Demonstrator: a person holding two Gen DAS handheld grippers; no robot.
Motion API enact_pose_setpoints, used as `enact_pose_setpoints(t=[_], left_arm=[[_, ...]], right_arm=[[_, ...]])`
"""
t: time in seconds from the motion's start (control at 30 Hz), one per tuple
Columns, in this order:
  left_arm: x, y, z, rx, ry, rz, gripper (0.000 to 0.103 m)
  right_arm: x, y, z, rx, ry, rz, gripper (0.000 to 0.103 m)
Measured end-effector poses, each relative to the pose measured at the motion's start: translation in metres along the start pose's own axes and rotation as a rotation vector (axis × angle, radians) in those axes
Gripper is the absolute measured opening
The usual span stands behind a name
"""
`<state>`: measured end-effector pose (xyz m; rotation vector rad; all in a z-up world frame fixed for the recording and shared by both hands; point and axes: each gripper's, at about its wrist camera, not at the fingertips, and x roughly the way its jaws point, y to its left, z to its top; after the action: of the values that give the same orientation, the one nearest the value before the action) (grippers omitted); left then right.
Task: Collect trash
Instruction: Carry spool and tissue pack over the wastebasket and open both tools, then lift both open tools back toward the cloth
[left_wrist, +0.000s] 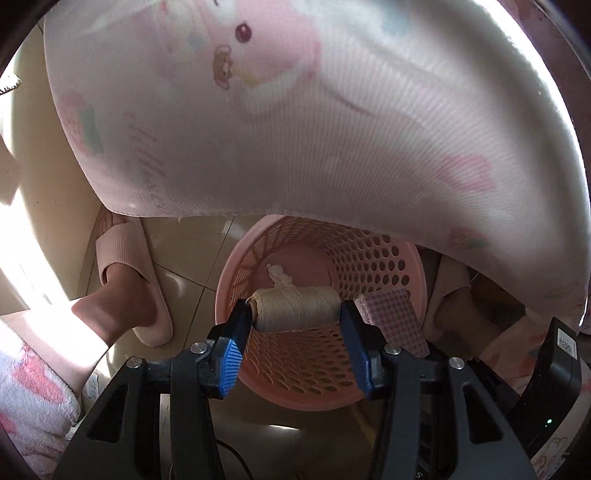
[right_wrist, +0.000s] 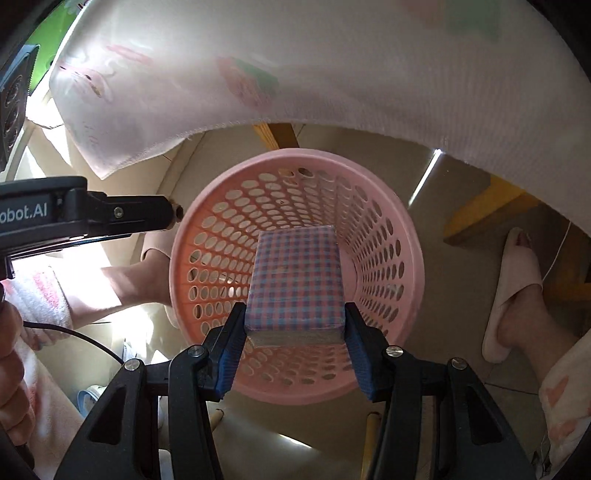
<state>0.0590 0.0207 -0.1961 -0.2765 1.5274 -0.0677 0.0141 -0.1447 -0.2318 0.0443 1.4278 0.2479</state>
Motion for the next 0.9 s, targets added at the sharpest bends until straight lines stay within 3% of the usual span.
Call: enact_pose_setpoints(t=[0.17,0.6,0.7,0.77,0.9], left_arm=[[0.015,-0.006,-0.001,0.057,-0.010,0.053,0.048],[0.034,-0.008,-0.012,0.053,0.108,0.082,0.050],[0.030,-0.007,-0.012,0.055,0.086,0.097,0.057],[0.025,-0.009,-0.012,0.066,0.063,0.110,0.064],[0.009,-0.010,-0.010,0.077,-0.001,0.125,0.065]], right_arm=[[0.017,-0.005,0.002,-0.006,0.027,-0.061,0.054],[0.045,-0.012,-0.006,0.008,0.118,-0.079,0.055],[0.046,-0.014,-0.008,0.011,0.110,-0.092,0.058],[0.044,-0.014,-0.007,0.019,0.105,-0.102,0.067],[0.034,-0.015,-0.005,0.037,0.073,-0.116,0.067]])
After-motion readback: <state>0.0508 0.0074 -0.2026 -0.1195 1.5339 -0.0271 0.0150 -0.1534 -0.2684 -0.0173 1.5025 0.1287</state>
